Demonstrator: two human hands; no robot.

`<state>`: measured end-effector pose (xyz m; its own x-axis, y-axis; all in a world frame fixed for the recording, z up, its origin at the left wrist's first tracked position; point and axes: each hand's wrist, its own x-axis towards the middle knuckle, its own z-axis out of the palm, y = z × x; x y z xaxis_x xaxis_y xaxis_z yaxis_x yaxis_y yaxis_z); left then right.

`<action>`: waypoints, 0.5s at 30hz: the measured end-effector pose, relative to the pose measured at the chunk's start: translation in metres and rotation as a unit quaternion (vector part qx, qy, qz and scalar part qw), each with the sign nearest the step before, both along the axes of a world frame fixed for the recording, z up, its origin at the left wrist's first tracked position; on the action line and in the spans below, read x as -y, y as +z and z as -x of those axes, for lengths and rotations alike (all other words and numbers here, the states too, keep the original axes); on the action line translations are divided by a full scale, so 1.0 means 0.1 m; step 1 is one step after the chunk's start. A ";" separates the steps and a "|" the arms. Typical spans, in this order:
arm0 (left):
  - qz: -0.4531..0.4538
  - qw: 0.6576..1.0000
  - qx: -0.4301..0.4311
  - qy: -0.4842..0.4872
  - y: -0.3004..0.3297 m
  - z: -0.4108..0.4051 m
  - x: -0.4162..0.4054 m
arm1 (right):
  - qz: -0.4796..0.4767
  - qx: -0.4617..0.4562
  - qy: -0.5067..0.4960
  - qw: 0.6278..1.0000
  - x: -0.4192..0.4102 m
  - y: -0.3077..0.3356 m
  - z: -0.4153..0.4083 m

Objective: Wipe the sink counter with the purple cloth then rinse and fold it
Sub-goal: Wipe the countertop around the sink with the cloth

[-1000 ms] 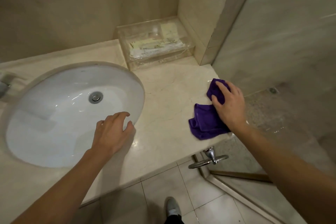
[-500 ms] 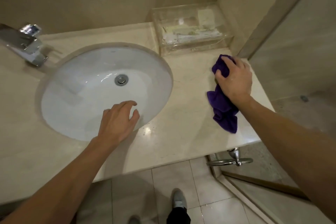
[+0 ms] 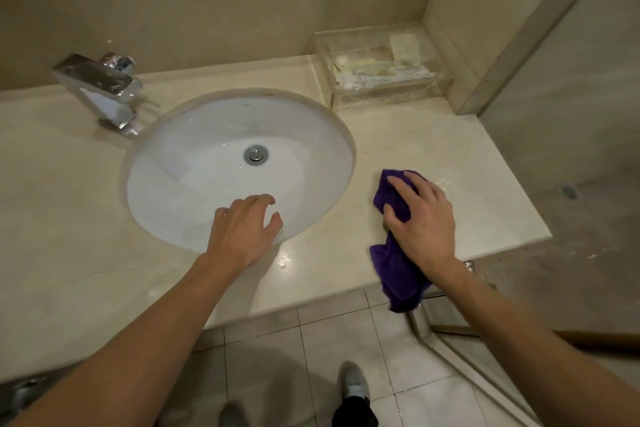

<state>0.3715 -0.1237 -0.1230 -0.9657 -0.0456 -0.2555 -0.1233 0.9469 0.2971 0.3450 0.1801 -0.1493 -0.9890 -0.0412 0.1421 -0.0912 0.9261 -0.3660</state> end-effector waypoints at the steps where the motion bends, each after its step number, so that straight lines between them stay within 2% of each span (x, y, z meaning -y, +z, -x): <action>1: -0.002 1.000 -0.003 -0.003 0.02 -0.05 0.07 | 0.002 -0.002 -0.001 1.000 0.12 0.00 -0.09; 7: 0.006 1.000 -0.007 -0.013 0.14 -0.22 0.48 | 0.012 -0.004 0.024 1.000 1.03 0.02 -0.47; 15: 0.001 0.998 -0.051 0.046 0.34 -0.20 0.92 | 0.030 0.027 0.168 0.985 2.63 0.03 -0.94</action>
<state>0.3918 -0.2161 -0.0886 -0.9784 -0.1351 -0.1563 -0.1784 0.9340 0.3096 0.4387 -0.0828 -0.1461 -0.9273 -0.3604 0.1011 -0.3672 0.8236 -0.4322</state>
